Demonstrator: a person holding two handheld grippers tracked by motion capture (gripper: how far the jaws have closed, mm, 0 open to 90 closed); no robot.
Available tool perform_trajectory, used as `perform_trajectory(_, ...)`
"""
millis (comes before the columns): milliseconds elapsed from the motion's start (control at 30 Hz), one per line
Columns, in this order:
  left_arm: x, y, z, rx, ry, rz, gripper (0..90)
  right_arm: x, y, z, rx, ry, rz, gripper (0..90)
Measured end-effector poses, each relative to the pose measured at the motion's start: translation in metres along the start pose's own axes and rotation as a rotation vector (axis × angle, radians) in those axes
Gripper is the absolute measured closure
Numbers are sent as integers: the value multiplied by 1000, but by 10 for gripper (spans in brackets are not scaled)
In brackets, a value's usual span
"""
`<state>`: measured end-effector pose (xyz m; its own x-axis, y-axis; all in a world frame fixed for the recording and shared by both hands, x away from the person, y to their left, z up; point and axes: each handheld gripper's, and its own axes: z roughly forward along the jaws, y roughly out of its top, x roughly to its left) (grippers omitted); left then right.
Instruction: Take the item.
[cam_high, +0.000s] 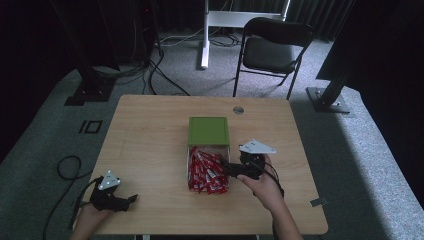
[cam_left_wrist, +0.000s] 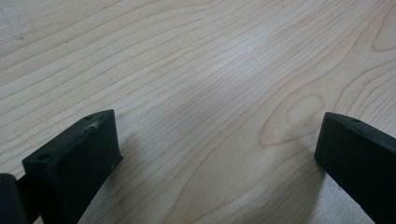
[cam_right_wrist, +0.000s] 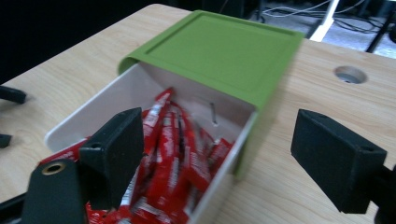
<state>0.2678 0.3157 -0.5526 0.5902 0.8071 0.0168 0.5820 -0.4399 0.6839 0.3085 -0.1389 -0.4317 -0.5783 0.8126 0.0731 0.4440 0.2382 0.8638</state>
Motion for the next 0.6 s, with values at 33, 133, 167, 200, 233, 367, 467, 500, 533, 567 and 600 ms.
perform_trajectory(33,0,0,0,0,0,0,8,3,0,2,4,7,-2,172)
perform_trajectory(133,0,0,0,0,0,0,8,10,0,7,9,33,-7,186)
perform_trajectory(167,0,0,0,0,0,0,8,12,1,9,10,36,-9,187)
perform_trajectory(200,0,0,0,0,0,0,8,14,1,10,9,44,-8,190)
perform_trajectory(233,0,0,0,0,0,0,8,16,1,12,7,52,-14,203)
perform_trajectory(367,0,0,0,0,0,0,8,23,0,17,14,63,-29,273)
perform_trajectory(467,0,0,0,0,0,0,8,27,-1,20,26,75,-36,347)
perform_trajectory(500,0,0,0,0,0,0,8,28,-2,21,30,78,-43,360)
perform_trajectory(533,0,0,0,0,0,0,8,29,-3,22,32,83,-47,373)
perform_trajectory(567,0,0,0,0,0,0,8,30,-4,23,36,88,-57,389)
perform_trajectory(600,0,0,0,0,0,0,8,32,-5,24,39,91,-66,414)
